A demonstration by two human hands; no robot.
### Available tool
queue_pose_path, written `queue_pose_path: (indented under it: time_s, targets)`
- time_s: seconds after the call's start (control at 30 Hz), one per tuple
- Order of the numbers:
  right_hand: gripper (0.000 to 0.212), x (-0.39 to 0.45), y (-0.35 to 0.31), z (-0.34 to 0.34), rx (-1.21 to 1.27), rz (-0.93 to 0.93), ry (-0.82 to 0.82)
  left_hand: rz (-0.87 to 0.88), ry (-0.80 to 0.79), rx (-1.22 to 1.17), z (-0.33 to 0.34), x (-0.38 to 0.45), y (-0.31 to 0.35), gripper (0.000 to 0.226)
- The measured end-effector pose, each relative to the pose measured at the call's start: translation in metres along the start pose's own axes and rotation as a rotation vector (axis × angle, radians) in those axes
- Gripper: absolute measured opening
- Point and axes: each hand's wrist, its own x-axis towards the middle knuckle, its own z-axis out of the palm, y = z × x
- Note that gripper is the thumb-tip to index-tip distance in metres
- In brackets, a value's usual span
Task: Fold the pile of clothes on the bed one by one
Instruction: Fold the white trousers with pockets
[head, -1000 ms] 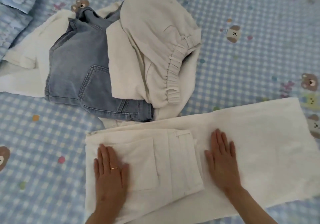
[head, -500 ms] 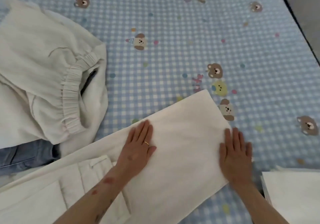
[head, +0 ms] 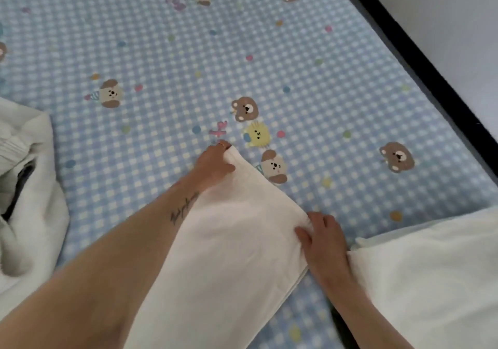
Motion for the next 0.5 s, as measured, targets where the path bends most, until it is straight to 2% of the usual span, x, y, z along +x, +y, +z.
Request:
queue_pose_path:
  time_s: [0.1,0.23,0.37,0.5]
  targets:
    - [0.030,-0.002,-0.004,-0.010,0.211,0.113,-0.150,0.074,-0.113,-0.023,-0.022,0.005,0.005,0.037]
    - [0.012,-0.018,-0.016,-0.039,0.365,0.079,-0.178,0.125,-0.086,0.066,-0.061,-0.018,0.007,0.024]
    - [0.016,-0.079,-0.062,-0.069,0.549,-0.090,-0.261,0.212,0.001,0.144,-0.103,-0.087,-0.020,0.022]
    - [0.022,-0.163,-0.129,-0.054,0.547,-0.360,-0.440,0.317,0.245,0.222,-0.134,-0.182,-0.087,0.028]
